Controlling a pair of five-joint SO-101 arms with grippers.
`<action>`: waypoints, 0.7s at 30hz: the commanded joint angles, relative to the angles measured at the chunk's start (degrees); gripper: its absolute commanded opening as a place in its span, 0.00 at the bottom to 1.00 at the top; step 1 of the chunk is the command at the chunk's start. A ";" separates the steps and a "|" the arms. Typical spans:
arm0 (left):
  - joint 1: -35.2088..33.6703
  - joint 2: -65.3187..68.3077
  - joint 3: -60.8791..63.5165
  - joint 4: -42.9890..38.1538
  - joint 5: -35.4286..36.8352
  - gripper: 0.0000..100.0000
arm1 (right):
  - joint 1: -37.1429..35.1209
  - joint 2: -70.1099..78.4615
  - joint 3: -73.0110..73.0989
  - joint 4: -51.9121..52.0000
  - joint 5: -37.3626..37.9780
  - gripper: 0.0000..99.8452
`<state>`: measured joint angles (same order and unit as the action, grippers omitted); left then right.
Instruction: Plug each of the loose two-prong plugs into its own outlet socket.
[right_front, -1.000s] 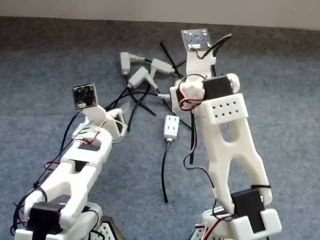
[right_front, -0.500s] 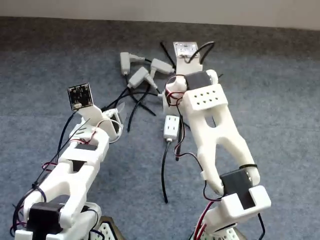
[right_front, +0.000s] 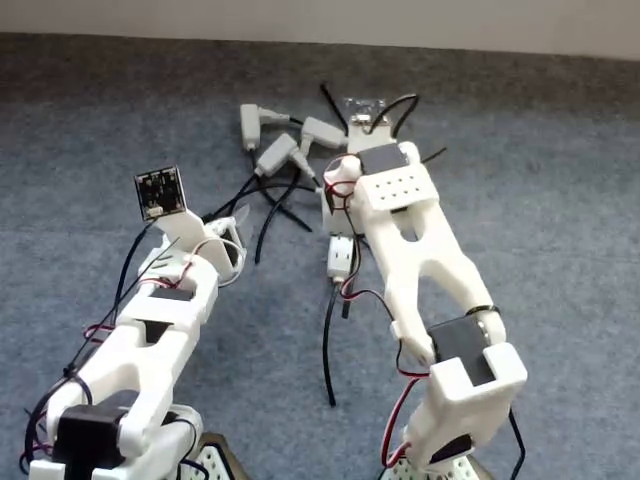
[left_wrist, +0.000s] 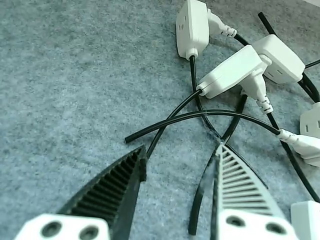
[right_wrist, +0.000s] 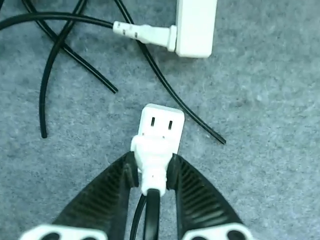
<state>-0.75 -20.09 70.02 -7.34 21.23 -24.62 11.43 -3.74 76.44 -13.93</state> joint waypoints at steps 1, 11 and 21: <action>1.01 -0.84 -1.63 -0.09 0.26 0.23 | 0.40 -0.75 -1.54 -0.84 -0.79 0.01; 1.01 -0.84 -1.63 -0.09 0.26 0.23 | 0.40 -0.13 -1.27 -2.68 -0.62 0.01; 1.10 -0.84 -1.63 -0.09 0.26 0.23 | 1.54 4.70 -1.89 -1.71 -0.62 0.01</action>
<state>-0.75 -20.09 70.02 -7.34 21.23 -24.44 16.53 -4.00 74.42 -14.11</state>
